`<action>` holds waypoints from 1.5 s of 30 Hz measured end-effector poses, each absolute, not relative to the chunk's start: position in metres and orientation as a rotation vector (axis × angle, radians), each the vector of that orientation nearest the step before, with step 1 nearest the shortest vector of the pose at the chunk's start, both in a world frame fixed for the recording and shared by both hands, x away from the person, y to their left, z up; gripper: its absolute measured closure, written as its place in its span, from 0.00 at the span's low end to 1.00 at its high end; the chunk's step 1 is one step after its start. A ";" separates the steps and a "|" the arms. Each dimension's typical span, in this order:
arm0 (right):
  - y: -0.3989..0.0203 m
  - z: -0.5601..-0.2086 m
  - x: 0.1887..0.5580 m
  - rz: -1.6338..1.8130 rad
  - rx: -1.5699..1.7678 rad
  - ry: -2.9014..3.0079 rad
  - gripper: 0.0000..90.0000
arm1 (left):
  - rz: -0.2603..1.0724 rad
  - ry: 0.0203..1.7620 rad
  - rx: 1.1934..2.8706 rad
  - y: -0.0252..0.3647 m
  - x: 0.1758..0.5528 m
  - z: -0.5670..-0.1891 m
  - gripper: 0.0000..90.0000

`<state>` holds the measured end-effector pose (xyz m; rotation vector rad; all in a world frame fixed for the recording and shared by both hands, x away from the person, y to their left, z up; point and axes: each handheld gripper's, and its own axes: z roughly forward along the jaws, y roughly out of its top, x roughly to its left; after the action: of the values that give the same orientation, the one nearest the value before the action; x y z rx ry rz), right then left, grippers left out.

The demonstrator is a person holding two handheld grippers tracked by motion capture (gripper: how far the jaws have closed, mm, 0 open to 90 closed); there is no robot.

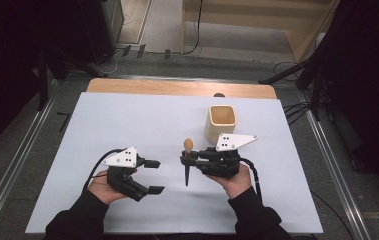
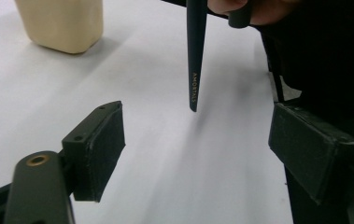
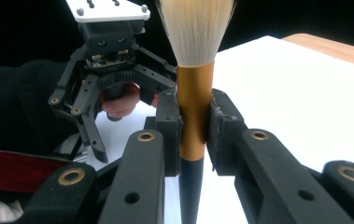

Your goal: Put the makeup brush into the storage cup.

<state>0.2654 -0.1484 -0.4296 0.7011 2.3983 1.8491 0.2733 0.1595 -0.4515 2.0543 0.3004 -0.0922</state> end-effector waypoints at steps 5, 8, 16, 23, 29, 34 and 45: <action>-0.154 -0.427 0.265 1.822 0.720 2.390 0.86 | -0.061 0.324 2.048 0.168 0.273 -0.452 0.17; -0.160 -0.425 0.265 1.821 0.735 2.362 0.86 | -0.049 0.342 2.041 0.174 0.274 -0.452 0.16; -0.171 -0.423 0.265 1.814 0.769 2.327 0.87 | -0.030 0.356 2.016 0.184 0.273 -0.451 0.16; -0.179 -0.422 0.268 1.786 0.806 2.313 0.86 | -0.016 0.345 2.003 0.189 0.269 -0.451 0.16; -0.188 -0.419 0.268 1.793 0.835 2.271 0.87 | 0.023 0.348 1.986 0.197 0.267 -0.450 0.16; -0.196 -0.416 0.268 1.759 0.844 2.259 0.87 | 0.053 0.360 1.974 0.205 0.265 -0.449 0.16; -0.212 -0.410 0.274 1.725 0.892 2.215 0.87 | 0.098 0.375 1.950 0.216 0.260 -0.445 0.16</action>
<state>0.2741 -0.2118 -0.4095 0.8916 2.2153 1.7251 0.2596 0.2160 -0.4452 1.9502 0.3754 0.0978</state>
